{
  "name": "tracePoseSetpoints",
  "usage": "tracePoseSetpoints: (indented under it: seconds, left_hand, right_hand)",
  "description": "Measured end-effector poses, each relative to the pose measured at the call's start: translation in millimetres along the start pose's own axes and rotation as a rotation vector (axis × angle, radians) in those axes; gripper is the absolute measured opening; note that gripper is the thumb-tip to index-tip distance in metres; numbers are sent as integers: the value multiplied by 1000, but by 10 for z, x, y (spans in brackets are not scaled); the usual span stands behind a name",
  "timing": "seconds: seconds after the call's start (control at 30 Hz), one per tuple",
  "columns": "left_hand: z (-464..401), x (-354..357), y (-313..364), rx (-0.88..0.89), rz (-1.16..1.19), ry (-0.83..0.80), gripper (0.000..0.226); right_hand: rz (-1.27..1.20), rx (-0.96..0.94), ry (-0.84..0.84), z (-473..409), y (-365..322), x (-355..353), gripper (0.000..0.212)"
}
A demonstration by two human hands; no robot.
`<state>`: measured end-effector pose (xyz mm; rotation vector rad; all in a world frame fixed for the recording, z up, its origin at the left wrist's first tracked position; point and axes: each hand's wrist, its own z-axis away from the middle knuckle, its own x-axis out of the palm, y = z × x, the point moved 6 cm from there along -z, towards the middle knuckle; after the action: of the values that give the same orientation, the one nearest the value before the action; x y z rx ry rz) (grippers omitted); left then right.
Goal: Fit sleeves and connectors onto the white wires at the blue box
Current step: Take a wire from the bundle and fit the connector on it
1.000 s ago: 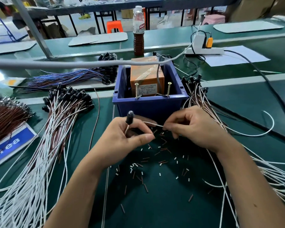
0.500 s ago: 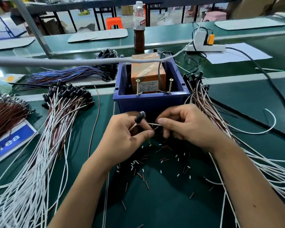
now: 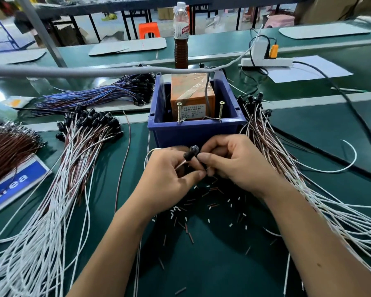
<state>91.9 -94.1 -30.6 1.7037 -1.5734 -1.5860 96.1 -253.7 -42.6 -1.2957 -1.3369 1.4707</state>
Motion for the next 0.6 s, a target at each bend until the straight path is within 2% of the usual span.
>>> tracePoseSetpoints:
  seconds: [0.13,0.27,0.43,0.6]
  left_hand:
    - [9,-85,-35,-20,51,74,5]
    - [21,-152,-62,-34,24,136,8]
    - [24,-206,-26,-5,-69,234,10]
    - [27,-260,-43,-8,-85,310,9]
  right_hand:
    - [-121,68,35,8,22,-77,16]
    - [-82,65,58,9,33,-151,24]
    - [-182,91,-3,20,37,-137,43]
    - [-90,77,7,18,40,-162,25]
